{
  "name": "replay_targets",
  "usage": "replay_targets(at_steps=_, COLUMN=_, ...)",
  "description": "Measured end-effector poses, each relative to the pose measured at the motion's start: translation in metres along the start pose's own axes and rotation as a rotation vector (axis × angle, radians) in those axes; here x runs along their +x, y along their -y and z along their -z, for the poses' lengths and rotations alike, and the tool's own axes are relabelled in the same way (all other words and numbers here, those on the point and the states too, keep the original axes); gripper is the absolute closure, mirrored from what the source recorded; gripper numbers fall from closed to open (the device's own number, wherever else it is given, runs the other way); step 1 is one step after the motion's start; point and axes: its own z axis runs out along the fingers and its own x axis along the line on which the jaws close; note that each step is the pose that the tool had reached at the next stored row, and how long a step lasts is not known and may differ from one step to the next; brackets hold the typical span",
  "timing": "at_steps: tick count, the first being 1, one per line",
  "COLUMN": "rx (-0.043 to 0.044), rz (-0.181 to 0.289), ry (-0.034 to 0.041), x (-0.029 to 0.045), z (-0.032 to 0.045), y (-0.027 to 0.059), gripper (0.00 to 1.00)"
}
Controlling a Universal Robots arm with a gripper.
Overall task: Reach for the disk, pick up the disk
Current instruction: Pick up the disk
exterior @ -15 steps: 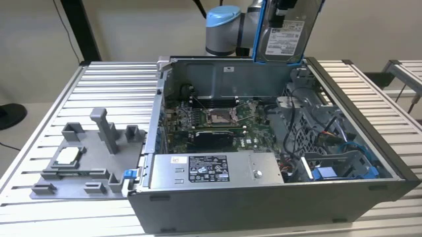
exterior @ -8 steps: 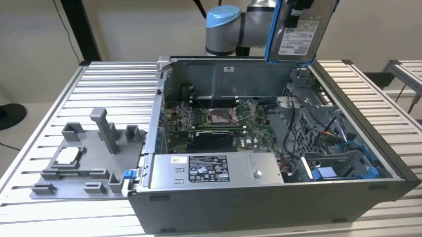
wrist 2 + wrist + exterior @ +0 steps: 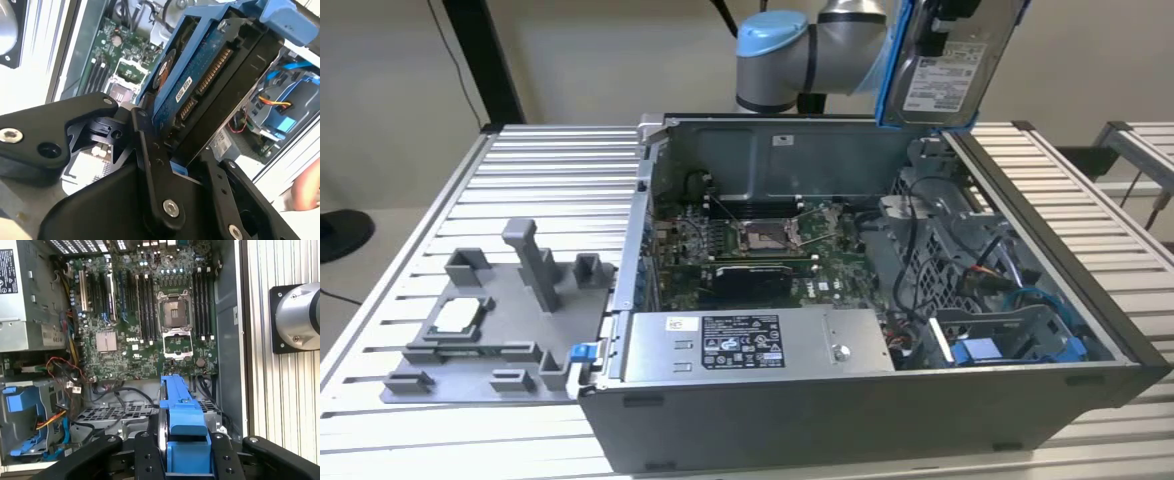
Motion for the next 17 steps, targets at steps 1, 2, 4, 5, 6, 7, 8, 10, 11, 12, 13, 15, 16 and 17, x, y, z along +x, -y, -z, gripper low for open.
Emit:
replay_targets(at_steps=1, rx=0.0, rz=0.0, ry=0.0, x=-0.0003, z=0.0, y=0.0024, gripper=1.0)
replay_targets(at_steps=2, rx=0.0, rz=0.0, ry=0.0002, x=-0.0004, z=-0.0001, y=0.0038, gripper=1.0)
replay_targets(at_steps=4, rx=0.0, rz=0.0, ry=0.0, x=-0.0005, z=0.0, y=0.004, gripper=1.0)
replay_targets(at_steps=5, rx=0.0, rz=0.0, ry=0.0, x=-0.0005, z=0.0, y=0.0042, gripper=1.0)
replay_targets(at_steps=6, rx=0.0, rz=0.0, ry=0.0001, x=-0.0004, z=0.0, y=0.0042, gripper=1.0)
replay_targets(at_steps=7, rx=0.0, rz=0.0, ry=0.0001, x=-0.0005, z=0.0, y=0.0043, gripper=1.0)
replay_targets(at_steps=8, rx=0.0, rz=0.0, ry=0.0001, x=-0.0005, z=0.0, y=0.0044, gripper=1.0)
replay_targets(at_steps=10, rx=0.0, rz=0.0, ry=0.0, x=-0.0005, z=0.0, y=0.0046, gripper=1.0)
replay_targets(at_steps=11, rx=0.0001, rz=0.0, ry=0.0, x=-0.0005, z=0.0, y=0.0047, gripper=1.0)
replay_targets(at_steps=12, rx=0.0, rz=0.0, ry=0.0001, x=-0.0003, z=0.0, y=0.0046, gripper=1.0)
replay_targets(at_steps=13, rx=0.0, rz=0.0, ry=0.0002, x=0.0001, z=0.0, y=0.0044, gripper=1.0)
replay_targets(at_steps=15, rx=0.0001, rz=0.0, ry=-0.0002, x=0.0014, z=0.0001, y=0.0037, gripper=1.0)
replay_targets(at_steps=16, rx=0.0001, rz=0.0, ry=0.0, x=0.0028, z=0.0, y=0.0035, gripper=1.0)
replay_targets(at_steps=17, rx=0.0001, rz=0.0, ry=0.0, x=0.0045, z=-0.0001, y=0.0034, gripper=1.0)
